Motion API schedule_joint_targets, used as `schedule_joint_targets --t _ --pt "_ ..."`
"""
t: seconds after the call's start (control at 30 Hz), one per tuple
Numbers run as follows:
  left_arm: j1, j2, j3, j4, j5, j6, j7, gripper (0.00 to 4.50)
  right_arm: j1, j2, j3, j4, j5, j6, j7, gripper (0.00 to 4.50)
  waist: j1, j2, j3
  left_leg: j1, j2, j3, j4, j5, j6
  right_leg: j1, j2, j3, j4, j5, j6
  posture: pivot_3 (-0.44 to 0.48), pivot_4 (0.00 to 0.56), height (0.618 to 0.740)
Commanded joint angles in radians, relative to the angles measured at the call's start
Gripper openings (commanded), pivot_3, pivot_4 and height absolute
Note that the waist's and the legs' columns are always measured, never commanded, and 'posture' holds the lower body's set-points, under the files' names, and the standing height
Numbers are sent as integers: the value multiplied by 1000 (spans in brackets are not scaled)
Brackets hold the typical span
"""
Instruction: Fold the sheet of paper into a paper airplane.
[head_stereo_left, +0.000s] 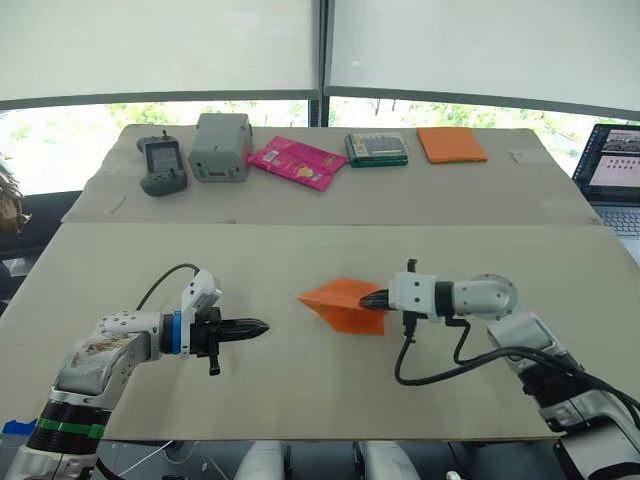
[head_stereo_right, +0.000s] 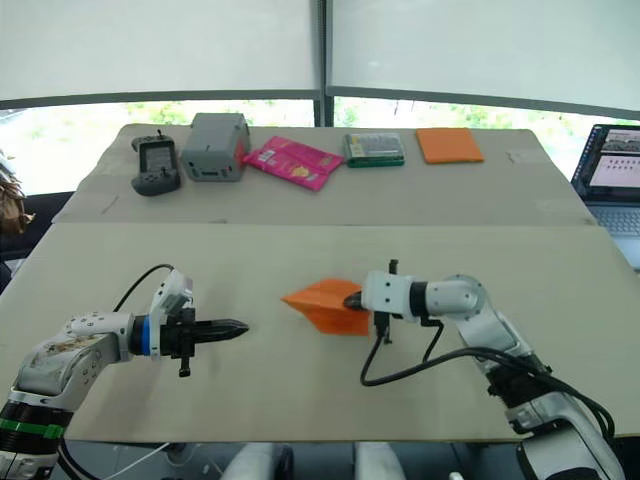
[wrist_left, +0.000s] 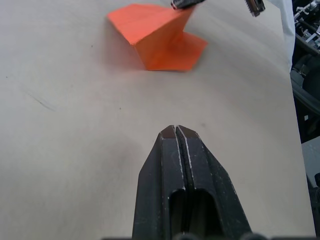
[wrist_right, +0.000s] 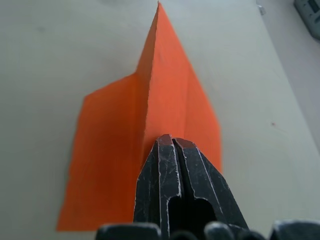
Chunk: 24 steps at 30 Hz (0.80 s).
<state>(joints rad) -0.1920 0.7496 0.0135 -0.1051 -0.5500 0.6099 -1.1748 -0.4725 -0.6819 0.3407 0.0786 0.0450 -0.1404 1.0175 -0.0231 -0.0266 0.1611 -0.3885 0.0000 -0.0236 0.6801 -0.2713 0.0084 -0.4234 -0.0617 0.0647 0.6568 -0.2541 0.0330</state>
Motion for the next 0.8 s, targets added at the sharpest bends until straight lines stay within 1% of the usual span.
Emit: schedule_joint_targets --t 0.03,0.2,0.33,0.5,0.63,0.8 --pt "-12 2 -8 -22 10 -22 -4 0 56 -4 -33 -106 35 52 10 28 4 0 0 0 0 0 0 0 0 0 0 0 0 0 0 0 150 740" --pt "-25 -2 -16 -7 17 -26 -5 0 134 18 -42 -172 28 101 -26 28 6 0 0 0 0 0 0 0 0 0 0 0 0 0 0 0 150 740" --pt "-34 -5 -19 4 23 -29 -10 0 167 27 -43 -161 -9 90 -63 28 6 0 0 1 0 0 1 0 0 1 1 0 1 0 0 0 150 740" --pt "-52 -17 -31 21 32 -42 -10 0 207 44 -60 -128 -54 7 -137 28 8 0 0 1 -1 0 1 0 0 1 1 0 0 0 0 0 150 740" --pt "-62 -25 -39 31 38 -52 -15 0 242 45 -70 -123 -73 -73 -166 28 8 0 0 1 -1 0 1 0 0 1 1 0 0 0 0 0 150 740" --pt "-63 -28 -43 46 45 -65 -25 0 278 32 -117 -219 -13 -117 -158 28 8 0 0 1 -1 0 1 0 0 1 1 0 1 0 0 0 150 740"
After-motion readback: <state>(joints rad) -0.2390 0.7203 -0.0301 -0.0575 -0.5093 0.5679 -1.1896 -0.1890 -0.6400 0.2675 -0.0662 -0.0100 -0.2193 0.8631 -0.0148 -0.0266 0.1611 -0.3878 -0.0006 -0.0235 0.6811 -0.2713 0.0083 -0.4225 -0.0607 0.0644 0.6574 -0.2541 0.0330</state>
